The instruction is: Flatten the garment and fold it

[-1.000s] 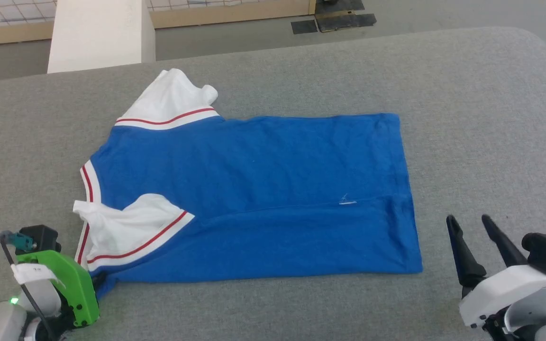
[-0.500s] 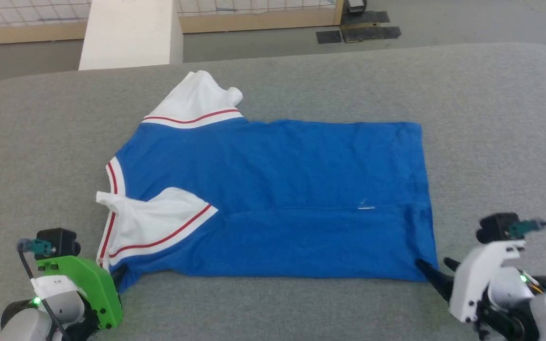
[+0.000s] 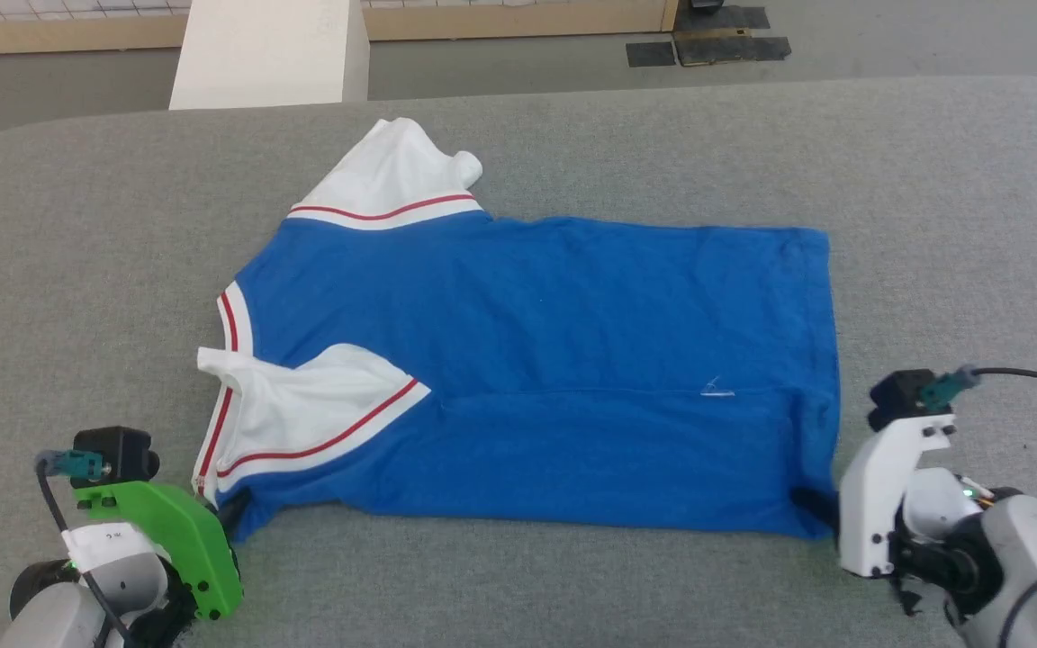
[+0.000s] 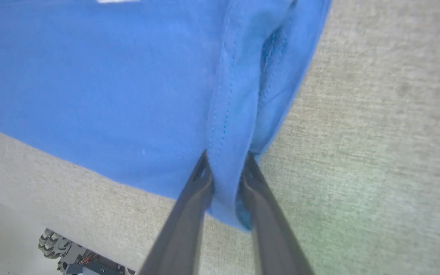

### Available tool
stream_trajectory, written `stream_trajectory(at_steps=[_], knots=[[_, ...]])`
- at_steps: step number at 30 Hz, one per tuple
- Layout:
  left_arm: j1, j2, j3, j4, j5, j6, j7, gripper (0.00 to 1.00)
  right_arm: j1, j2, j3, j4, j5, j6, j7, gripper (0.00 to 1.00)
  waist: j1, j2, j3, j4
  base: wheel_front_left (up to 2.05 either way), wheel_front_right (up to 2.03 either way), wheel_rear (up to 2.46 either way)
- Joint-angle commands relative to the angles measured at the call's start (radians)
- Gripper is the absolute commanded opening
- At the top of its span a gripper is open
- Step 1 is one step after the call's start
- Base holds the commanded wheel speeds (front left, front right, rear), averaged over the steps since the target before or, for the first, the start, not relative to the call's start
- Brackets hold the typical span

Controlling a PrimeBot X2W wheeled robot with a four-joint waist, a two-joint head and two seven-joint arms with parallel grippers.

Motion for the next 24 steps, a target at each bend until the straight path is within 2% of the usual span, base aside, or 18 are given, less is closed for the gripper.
stream_trajectory(at_steps=[1,12,20,24], knots=[[0.016,-0.003,0.006,-0.002,0.003,0.004,-0.011,0.00,0.029,0.037,0.051,0.044,0.014,-0.001,0.019,0.00,0.0000,0.0120,-0.005,-0.005,0.00,0.00,0.00],[0.123,0.014,0.043,-0.043,0.008,0.050,-0.079,0.00,-0.007,-0.042,0.094,-0.034,0.009,-0.001,-0.131,0.00,0.0000,0.0120,-0.122,-0.012,0.00,0.00,0.00],[0.260,0.028,0.060,-0.123,-0.012,0.100,-0.074,0.00,0.132,-0.090,0.059,-0.140,-0.006,-0.001,-0.131,0.00,0.0000,0.0120,-0.193,-0.001,0.00,0.00,0.00],[0.297,0.016,0.046,-0.123,-0.030,0.098,-0.060,0.00,0.217,-0.087,0.021,-0.170,-0.019,-0.001,-0.113,0.00,0.0000,0.0120,-0.189,0.003,0.00,0.00,0.00]])
